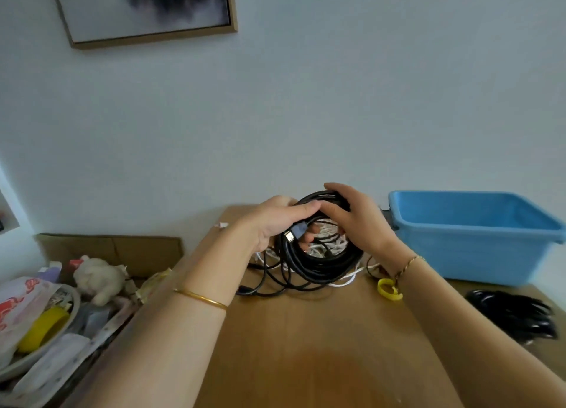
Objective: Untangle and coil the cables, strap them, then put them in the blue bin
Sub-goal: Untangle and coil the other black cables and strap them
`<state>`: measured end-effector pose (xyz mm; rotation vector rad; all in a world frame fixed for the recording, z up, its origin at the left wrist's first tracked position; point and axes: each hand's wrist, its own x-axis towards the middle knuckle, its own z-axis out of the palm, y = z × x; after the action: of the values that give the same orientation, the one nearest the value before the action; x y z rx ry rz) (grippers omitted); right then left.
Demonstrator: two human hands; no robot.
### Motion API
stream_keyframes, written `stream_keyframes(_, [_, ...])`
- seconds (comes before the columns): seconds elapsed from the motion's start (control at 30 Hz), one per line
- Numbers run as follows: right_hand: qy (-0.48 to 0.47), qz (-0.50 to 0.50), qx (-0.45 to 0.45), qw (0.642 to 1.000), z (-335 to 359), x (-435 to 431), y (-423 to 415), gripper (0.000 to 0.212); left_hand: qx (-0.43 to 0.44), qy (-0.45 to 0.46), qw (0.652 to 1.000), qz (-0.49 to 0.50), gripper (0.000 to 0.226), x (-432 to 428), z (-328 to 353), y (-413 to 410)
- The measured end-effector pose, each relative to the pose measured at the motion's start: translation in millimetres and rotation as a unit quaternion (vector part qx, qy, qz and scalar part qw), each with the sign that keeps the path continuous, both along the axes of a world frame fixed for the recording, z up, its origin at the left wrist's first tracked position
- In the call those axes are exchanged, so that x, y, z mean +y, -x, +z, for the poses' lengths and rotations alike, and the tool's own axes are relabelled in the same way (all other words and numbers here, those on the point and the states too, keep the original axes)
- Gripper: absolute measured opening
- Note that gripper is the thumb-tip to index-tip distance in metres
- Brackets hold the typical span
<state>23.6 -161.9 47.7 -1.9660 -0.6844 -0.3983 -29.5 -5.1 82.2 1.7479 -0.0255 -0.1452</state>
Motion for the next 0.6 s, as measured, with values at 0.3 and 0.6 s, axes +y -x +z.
stream_keyframes(0.3, [0.089, -0.116, 0.006, 0.989, -40.6, -78.4, 17.5, 0.056, -0.011, 0.106, 0.994, 0.006, 0.025, -89.5, -51.7, -6.2])
stream_keyframes(0.6, [0.074, -0.091, 0.084, 0.99, -54.7, -139.7, 22.5, 0.054, -0.04, 0.1, 0.994, 0.015, 0.013, -147.8, -85.7, -14.9])
